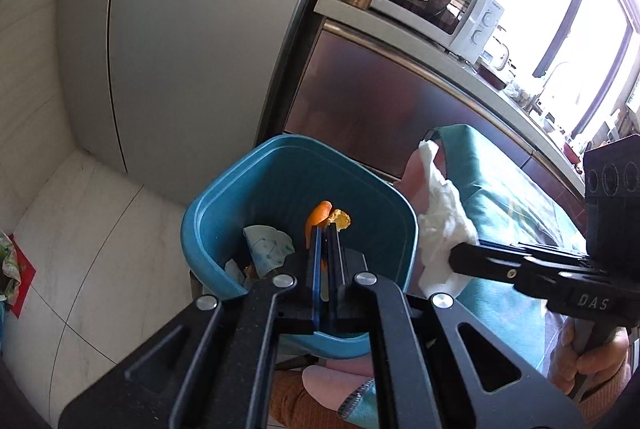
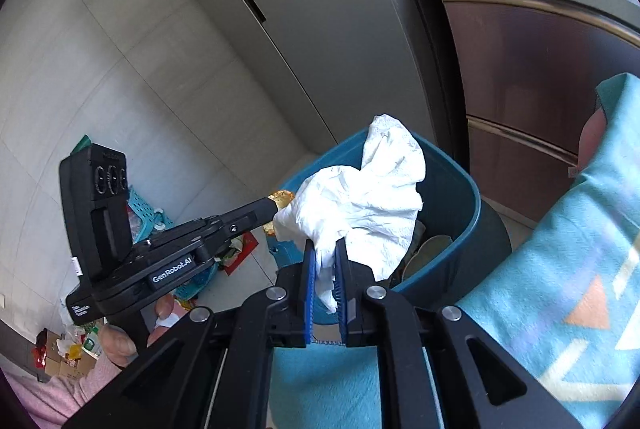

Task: Collect trash
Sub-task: 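Open both grippers to drop the peel and tissue into the bin, then move both open grippers back over the table toward the packet and foam net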

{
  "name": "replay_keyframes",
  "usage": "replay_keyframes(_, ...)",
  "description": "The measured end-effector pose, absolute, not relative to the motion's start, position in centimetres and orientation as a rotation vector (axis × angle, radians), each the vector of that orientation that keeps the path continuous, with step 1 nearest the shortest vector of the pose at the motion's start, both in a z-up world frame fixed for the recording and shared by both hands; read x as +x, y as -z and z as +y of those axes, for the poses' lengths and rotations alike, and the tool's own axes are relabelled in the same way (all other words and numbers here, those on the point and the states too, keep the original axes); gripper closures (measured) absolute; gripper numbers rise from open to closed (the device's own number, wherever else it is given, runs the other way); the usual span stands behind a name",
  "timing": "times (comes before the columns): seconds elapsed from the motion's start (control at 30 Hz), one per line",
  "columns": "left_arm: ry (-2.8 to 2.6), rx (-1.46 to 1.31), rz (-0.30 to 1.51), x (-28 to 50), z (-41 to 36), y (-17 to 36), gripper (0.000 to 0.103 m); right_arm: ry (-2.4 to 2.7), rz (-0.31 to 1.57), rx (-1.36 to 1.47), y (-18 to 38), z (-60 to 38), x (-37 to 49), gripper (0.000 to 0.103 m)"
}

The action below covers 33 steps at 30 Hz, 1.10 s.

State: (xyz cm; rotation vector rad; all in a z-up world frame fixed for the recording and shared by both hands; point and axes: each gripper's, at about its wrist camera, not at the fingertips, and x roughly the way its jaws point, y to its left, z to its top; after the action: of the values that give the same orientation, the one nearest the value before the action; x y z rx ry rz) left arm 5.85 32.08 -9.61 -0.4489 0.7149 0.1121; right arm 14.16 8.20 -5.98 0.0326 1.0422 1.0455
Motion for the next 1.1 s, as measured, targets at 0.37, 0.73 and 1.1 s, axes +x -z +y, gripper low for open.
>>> replay_keyframes(0.37,-0.097,-0.476,0.782,8.2,31.9,12.9,0.099,-0.972,1.113,-0.03,7.9,10.2,14.4,0.085)
replay_keyframes(0.73,-0.083,-0.47,0.765,7.5,30.9,12.7,0.088,-0.974,1.083,0.034,7.1,7.6,13.9,0.08)
replay_keyframes(1.1,0.028,-0.395,0.683,6.5,26.5,9.0,0.069,-0.984,0.977,0.132,4.4,0.5,12.4,0.075)
